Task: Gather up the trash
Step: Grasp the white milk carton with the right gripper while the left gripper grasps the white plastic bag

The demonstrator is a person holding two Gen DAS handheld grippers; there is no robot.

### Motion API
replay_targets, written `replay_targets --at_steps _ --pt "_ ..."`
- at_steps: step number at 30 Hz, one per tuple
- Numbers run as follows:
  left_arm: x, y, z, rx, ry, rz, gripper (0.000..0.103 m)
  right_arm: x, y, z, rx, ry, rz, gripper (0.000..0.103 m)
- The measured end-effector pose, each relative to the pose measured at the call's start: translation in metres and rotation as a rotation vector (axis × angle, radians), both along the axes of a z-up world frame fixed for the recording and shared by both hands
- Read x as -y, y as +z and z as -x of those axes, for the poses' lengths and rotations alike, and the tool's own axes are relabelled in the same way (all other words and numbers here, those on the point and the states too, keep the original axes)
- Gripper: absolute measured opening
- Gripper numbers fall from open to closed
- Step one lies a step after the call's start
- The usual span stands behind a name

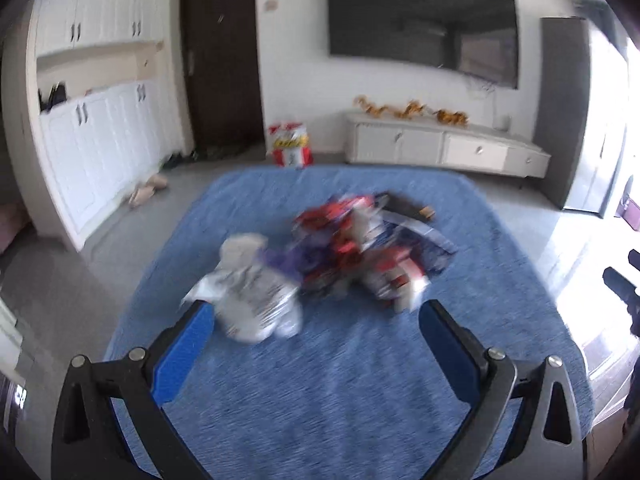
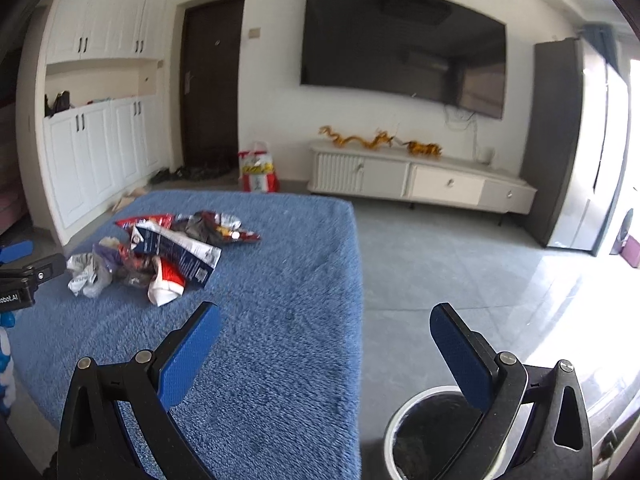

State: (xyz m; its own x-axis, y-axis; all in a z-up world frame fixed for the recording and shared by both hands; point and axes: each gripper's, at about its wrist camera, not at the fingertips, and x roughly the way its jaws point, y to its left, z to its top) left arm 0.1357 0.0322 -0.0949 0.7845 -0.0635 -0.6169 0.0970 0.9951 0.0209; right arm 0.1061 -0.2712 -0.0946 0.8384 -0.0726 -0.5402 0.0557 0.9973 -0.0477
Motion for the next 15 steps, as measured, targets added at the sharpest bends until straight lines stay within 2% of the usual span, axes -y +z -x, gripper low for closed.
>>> replay_targets --at_steps 3,6,10,12,14,15 --pt "-0.035 -0.017 -0.008 -0.078 0.044 0.011 0.102 -0.006 -0.010 -0.022 -0.045 0.066 -0.045 0.096" --pt "-0.059 -0.030 -0.015 -0.133 0.069 0.028 0.102 -0.016 -0.018 -0.044 -0.070 0.154 -0.111 0.086" --pt "-0.071 -0.032 -0.024 -0.152 0.048 0.072 0.100 -0.038 -0.020 -0.075 -0.101 0.290 -0.138 0.073" --pt "-0.067 -0.031 -0.033 -0.157 0.014 0.085 0.093 -0.049 -0.016 -0.091 -0.100 0.362 -0.136 0.069" --pt "-0.057 -0.032 -0.045 -0.180 -0.022 0.094 0.077 -0.060 -0.013 -0.108 -0.099 0.422 -0.128 0.066" --pt "-0.053 -0.033 -0.051 -0.194 -0.035 0.096 0.074 -0.064 -0.011 -0.115 -0.104 0.448 -0.126 0.064"
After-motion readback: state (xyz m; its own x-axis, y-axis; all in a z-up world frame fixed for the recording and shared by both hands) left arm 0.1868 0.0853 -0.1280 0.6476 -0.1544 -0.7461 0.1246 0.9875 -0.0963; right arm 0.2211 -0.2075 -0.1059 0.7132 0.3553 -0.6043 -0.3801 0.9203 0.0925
